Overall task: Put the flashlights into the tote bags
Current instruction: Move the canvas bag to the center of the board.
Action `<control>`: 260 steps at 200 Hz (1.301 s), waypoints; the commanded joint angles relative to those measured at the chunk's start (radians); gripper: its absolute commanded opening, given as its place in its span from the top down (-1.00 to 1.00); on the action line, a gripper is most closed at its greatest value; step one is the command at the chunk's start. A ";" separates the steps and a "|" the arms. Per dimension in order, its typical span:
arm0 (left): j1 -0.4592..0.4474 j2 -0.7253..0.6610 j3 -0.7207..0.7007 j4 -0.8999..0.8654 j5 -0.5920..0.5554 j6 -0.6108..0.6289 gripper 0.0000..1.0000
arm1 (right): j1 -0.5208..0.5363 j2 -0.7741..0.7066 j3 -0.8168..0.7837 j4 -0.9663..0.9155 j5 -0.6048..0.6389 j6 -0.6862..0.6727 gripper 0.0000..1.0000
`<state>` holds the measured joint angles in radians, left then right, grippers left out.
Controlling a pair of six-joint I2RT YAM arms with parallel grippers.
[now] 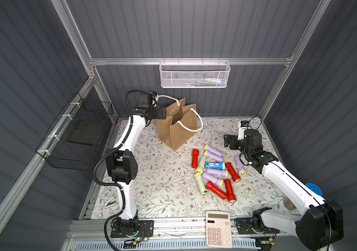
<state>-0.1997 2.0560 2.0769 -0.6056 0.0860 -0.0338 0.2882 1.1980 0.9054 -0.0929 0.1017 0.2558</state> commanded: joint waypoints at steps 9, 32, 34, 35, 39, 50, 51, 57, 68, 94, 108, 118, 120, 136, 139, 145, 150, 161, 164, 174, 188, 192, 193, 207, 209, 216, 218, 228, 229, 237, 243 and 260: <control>-0.002 0.085 0.097 -0.038 0.123 -0.001 -0.79 | 0.012 0.003 0.030 -0.052 -0.018 0.036 -0.85; -0.001 0.149 0.182 -0.088 0.167 -0.028 -0.62 | 0.019 0.009 0.040 -0.075 -0.028 0.051 -0.84; -0.001 0.154 0.188 -0.091 0.166 -0.030 -0.61 | 0.019 0.008 0.041 -0.076 -0.029 0.051 -0.84; -0.001 0.156 0.190 -0.092 0.166 -0.030 -0.60 | 0.020 0.007 0.041 -0.077 -0.029 0.052 -0.84; -0.001 0.161 0.199 -0.100 0.164 -0.033 -0.57 | 0.020 0.007 0.041 -0.078 -0.030 0.054 -0.84; -0.001 0.177 0.226 -0.127 0.157 -0.045 -0.38 | 0.022 0.006 0.041 -0.082 -0.037 0.058 -0.83; -0.001 0.178 0.229 -0.129 0.157 -0.046 -0.36 | 0.022 0.005 0.041 -0.082 -0.040 0.058 -0.83; -0.001 0.183 0.237 -0.146 0.156 -0.050 -0.23 | 0.023 0.004 0.042 -0.084 -0.045 0.059 -0.83; -0.002 0.180 0.241 -0.173 0.144 -0.058 0.00 | 0.026 0.002 0.044 -0.089 -0.057 0.056 -0.82; -0.001 0.141 0.203 -0.227 0.062 -0.105 0.71 | 0.032 -0.005 0.048 -0.100 -0.081 0.054 -0.82; -0.001 0.099 0.157 -0.245 0.049 -0.115 1.00 | 0.034 -0.003 0.058 -0.119 -0.092 0.062 -0.82; -0.001 0.059 0.108 -0.244 0.040 -0.133 1.00 | 0.035 -0.002 0.062 -0.133 -0.106 0.067 -0.82; -0.001 0.050 0.095 -0.242 0.036 -0.138 1.00 | 0.036 -0.003 0.062 -0.133 -0.106 0.068 -0.82; -0.001 -0.040 -0.012 -0.215 -0.013 -0.187 1.00 | 0.041 -0.011 0.055 -0.136 -0.130 0.075 -0.82; -0.001 -0.058 -0.037 -0.207 -0.029 -0.202 1.00 | 0.043 -0.012 0.053 -0.135 -0.136 0.077 -0.83; -0.001 -0.098 -0.084 -0.192 -0.052 -0.232 1.00 | 0.044 -0.016 0.048 -0.136 -0.143 0.081 -0.82; -0.001 -0.132 -0.132 -0.174 -0.065 -0.255 1.00 | 0.045 -0.017 0.046 -0.136 -0.151 0.083 -0.83; -0.001 -0.204 -0.234 -0.135 -0.080 -0.311 1.00 | 0.045 -0.018 0.046 -0.146 -0.178 0.084 -0.84; -0.001 -0.225 -0.264 -0.125 -0.084 -0.326 1.00 | 0.045 -0.018 0.048 -0.149 -0.184 0.085 -0.84; -0.001 -0.290 -0.357 -0.091 -0.089 -0.375 1.00 | 0.045 -0.012 0.057 -0.170 -0.200 0.094 -0.83; -0.003 -0.383 -0.478 -0.050 -0.085 -0.429 1.00 | 0.046 -0.009 0.064 -0.187 -0.212 0.103 -0.82; -0.003 -0.406 -0.507 -0.041 -0.079 -0.439 1.00 | 0.046 -0.008 0.064 -0.189 -0.212 0.106 -0.83; -0.003 -0.411 -0.514 -0.038 -0.077 -0.440 1.00 | 0.046 -0.010 0.063 -0.190 -0.213 0.107 -0.83; -0.011 -0.479 -0.592 -0.033 -0.075 -0.461 1.00 | 0.048 -0.019 0.061 -0.199 -0.212 0.111 -0.85; -0.014 -0.487 -0.599 -0.036 -0.080 -0.461 1.00 | 0.047 -0.020 0.060 -0.201 -0.213 0.112 -0.85; -0.025 -0.516 -0.623 -0.053 -0.099 -0.464 1.00 | 0.047 -0.025 0.058 -0.203 -0.211 0.115 -0.87; -0.029 -0.522 -0.630 -0.058 -0.104 -0.464 1.00 | 0.048 -0.028 0.057 -0.205 -0.211 0.115 -0.88; -0.042 -0.563 -0.654 -0.081 -0.125 -0.473 1.00 | 0.048 -0.035 0.053 -0.210 -0.211 0.120 -0.90; -0.043 -0.565 -0.655 -0.083 -0.129 -0.476 1.00 | 0.048 -0.037 0.052 -0.209 -0.211 0.121 -0.90; -0.055 -0.600 -0.709 -0.097 -0.151 -0.493 1.00 | 0.048 -0.046 0.048 -0.220 -0.212 0.125 -0.91; -0.063 -0.627 -0.734 -0.103 -0.160 -0.507 1.00 | 0.049 -0.050 0.046 -0.227 -0.215 0.129 -0.90; -0.087 -0.702 -0.803 -0.118 -0.170 -0.558 1.00 | 0.048 -0.063 0.035 -0.251 -0.214 0.143 -0.92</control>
<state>-0.2543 1.4532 1.3586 -0.6735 -0.0437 -0.4957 0.3302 1.1660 0.9447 -0.2935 -0.1009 0.3687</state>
